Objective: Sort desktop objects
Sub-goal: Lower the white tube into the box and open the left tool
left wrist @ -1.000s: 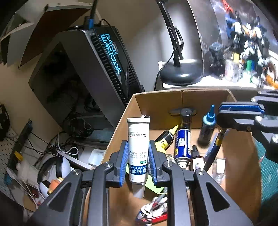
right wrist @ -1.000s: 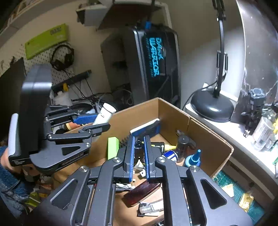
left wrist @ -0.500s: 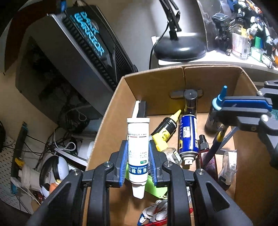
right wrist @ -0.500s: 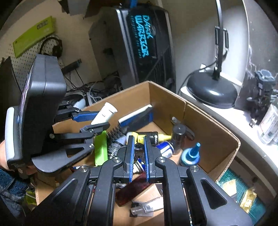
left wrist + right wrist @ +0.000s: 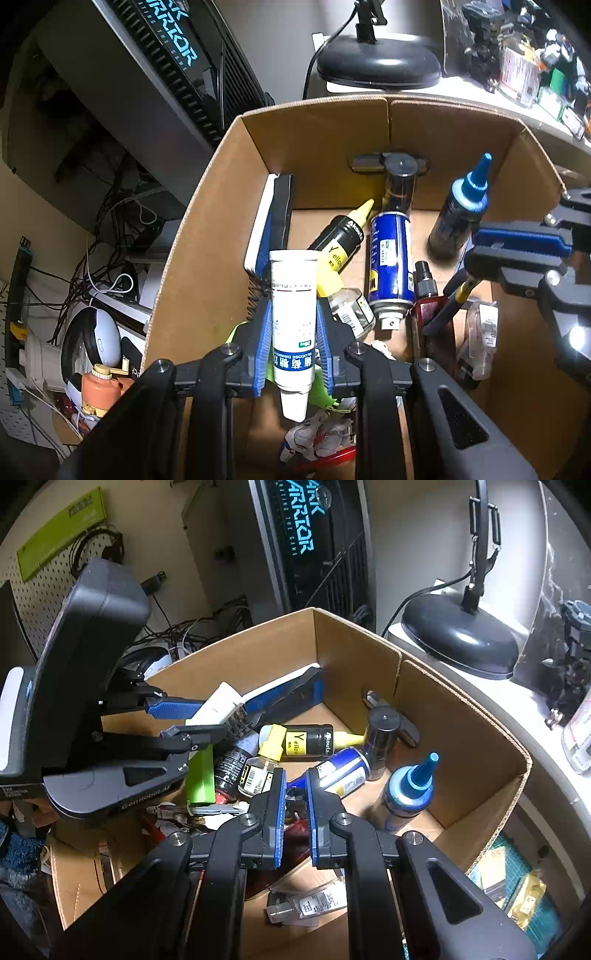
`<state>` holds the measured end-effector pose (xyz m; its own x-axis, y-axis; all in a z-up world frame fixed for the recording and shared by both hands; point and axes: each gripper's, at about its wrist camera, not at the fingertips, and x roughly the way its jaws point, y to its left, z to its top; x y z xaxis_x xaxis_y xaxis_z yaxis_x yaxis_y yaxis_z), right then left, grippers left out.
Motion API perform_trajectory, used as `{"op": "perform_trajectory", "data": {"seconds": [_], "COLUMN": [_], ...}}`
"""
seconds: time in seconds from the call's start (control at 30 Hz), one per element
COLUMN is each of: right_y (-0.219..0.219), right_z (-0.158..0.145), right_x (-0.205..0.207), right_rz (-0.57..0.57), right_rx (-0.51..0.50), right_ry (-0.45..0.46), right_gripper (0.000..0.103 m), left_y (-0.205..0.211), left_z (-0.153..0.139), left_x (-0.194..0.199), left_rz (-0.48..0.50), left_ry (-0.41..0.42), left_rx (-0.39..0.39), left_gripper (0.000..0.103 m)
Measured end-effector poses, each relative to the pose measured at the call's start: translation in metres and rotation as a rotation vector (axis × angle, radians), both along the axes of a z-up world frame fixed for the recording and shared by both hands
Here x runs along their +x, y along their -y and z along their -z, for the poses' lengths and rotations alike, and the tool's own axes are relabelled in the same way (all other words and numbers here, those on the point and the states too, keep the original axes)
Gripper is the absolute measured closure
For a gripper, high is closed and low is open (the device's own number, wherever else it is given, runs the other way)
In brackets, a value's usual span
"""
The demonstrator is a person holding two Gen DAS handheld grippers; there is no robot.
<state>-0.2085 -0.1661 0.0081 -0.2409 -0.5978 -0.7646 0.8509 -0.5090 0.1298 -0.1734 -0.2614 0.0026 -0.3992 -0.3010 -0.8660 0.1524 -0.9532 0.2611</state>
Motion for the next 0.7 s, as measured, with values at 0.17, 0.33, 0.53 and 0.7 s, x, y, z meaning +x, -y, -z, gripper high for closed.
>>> {"op": "perform_trajectory", "data": {"seconds": [0.17,0.33,0.53,0.7], "right_y": [0.002,0.005,0.002,-0.006], "right_z": [0.0,0.0,-0.004,-0.015], "right_x": [-0.001,-0.004,-0.006,-0.01], "right_rz": [0.001,0.016,0.036,0.051], "right_rx": [0.0,-0.009,-0.042,-0.1], "right_ry": [0.005,0.018,0.015,-0.002], "right_gripper": [0.093,0.093,0.087,0.084], "left_y": [-0.001,-0.002,0.003,-0.001], "left_z": [0.005,0.004,-0.003,-0.015], "left_x": [-0.004,-0.007,-0.003,0.012], "left_rz": [-0.007,-0.017,-0.061,-0.064], "left_ry": [0.031,0.04,-0.002,-0.082], "left_rx": [0.001,0.009,0.032,0.039], "left_gripper": [0.08,0.079,0.079,0.072]}}
